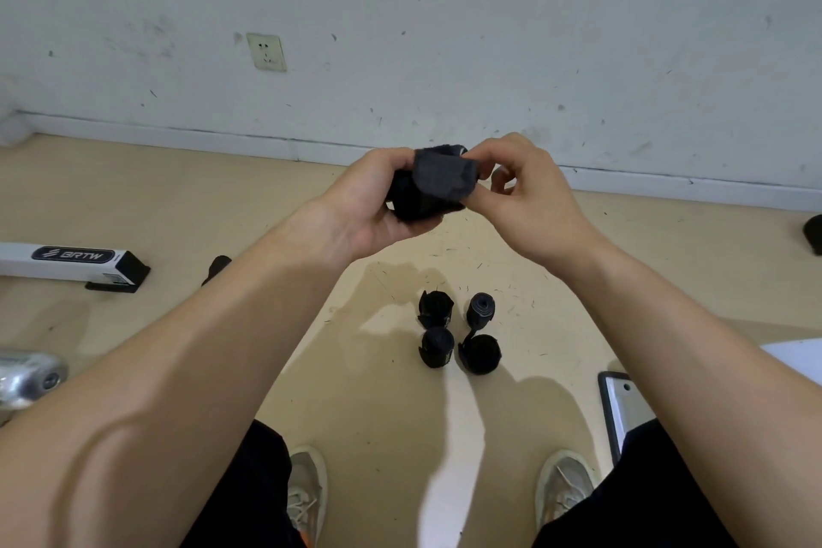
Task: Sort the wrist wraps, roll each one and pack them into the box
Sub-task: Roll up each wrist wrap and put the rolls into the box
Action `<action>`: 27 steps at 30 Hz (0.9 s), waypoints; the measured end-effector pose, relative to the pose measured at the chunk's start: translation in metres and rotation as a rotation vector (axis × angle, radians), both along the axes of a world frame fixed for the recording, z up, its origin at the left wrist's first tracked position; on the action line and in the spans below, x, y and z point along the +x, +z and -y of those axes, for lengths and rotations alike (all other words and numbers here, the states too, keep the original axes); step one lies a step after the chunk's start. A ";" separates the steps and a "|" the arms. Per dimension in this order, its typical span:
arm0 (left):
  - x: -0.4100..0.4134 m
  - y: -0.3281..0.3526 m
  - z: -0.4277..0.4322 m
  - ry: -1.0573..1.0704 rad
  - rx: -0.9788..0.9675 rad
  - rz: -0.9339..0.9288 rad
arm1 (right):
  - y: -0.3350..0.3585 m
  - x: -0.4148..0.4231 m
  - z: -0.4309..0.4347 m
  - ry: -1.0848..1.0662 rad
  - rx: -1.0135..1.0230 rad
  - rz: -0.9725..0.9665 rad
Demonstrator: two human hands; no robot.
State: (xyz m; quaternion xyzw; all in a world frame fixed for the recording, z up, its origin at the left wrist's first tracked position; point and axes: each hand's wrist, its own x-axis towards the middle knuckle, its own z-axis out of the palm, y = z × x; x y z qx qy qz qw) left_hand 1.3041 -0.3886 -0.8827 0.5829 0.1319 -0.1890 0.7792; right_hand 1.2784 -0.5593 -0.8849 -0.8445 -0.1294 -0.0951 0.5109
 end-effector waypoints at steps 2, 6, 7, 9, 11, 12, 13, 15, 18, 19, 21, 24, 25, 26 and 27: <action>-0.003 0.002 0.002 -0.023 -0.007 0.010 | -0.002 0.002 0.001 -0.031 0.032 -0.015; -0.006 0.001 0.005 -0.021 -0.043 0.004 | -0.009 0.006 0.001 -0.085 0.066 -0.028; -0.007 0.001 0.005 -0.021 -0.049 0.007 | -0.010 0.007 0.001 -0.097 0.078 -0.025; -0.008 0.000 0.007 -0.029 -0.036 0.026 | -0.012 0.008 -0.001 -0.115 0.103 -0.014; -0.011 0.000 0.010 -0.024 -0.016 0.058 | -0.011 0.008 -0.002 -0.120 0.133 -0.008; -0.012 0.000 0.012 -0.015 -0.015 0.071 | -0.010 0.008 -0.002 -0.115 0.154 -0.009; -0.012 0.000 0.012 -0.001 -0.019 0.081 | -0.009 0.008 -0.001 -0.110 0.174 -0.014; -0.013 0.000 0.012 0.010 -0.043 0.098 | -0.007 0.009 0.002 -0.112 0.203 -0.032; -0.013 0.000 0.013 -0.029 -0.039 0.158 | -0.005 0.010 0.005 -0.117 0.241 -0.081; -0.014 0.001 0.014 -0.059 -0.024 0.186 | -0.005 0.011 0.007 -0.114 0.244 -0.100; -0.014 -0.002 0.015 -0.120 0.046 0.245 | -0.004 0.010 0.009 -0.100 0.236 -0.135; -0.012 -0.011 0.015 -0.146 0.163 0.308 | 0.000 0.009 0.014 -0.066 0.249 -0.198; -0.012 -0.012 0.014 -0.154 0.181 0.318 | 0.001 0.009 0.015 -0.055 0.256 -0.223; -0.012 -0.013 0.014 -0.160 0.190 0.322 | 0.002 0.009 0.016 -0.044 0.264 -0.248; -0.012 -0.014 0.014 -0.166 0.193 0.318 | 0.002 0.010 0.018 -0.037 0.273 -0.263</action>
